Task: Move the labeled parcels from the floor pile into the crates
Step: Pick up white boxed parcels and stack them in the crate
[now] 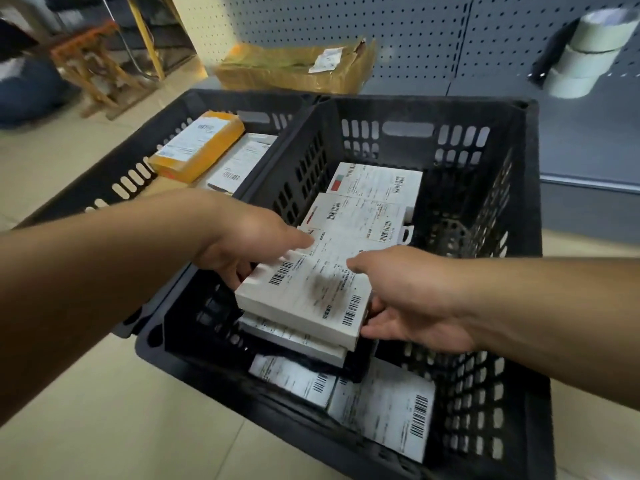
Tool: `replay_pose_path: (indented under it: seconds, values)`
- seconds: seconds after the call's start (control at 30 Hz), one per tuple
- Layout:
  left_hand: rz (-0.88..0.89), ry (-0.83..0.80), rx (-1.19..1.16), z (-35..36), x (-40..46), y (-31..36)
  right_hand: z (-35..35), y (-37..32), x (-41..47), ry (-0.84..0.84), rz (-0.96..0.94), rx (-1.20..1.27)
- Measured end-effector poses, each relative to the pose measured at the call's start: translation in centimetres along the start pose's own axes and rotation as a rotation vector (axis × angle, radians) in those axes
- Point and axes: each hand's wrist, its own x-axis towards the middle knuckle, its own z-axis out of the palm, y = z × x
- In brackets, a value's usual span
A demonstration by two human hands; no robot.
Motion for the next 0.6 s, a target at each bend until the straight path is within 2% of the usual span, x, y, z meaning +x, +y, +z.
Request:
replay_pose_path:
  seconds: [0.17,0.33,0.5,0.6]
  values:
    - [-0.027,-0.059,0.143,0.5,0.1,-1.2,1.0,1.0,0.2,0.023,0.097,-0.147]
    - [-0.008,-0.043,0.208,1.5,0.8,-1.4,1.5,1.2,0.3,-0.031,0.107,-0.341]
    - [0.139,0.051,0.639,1.8,1.7,-1.6,1.2,1.1,0.6,-0.028,0.065,-0.399]
    - [0.151,-0.035,0.945,1.6,1.3,-1.2,1.3,1.1,0.9,-0.016,0.033,-0.407]
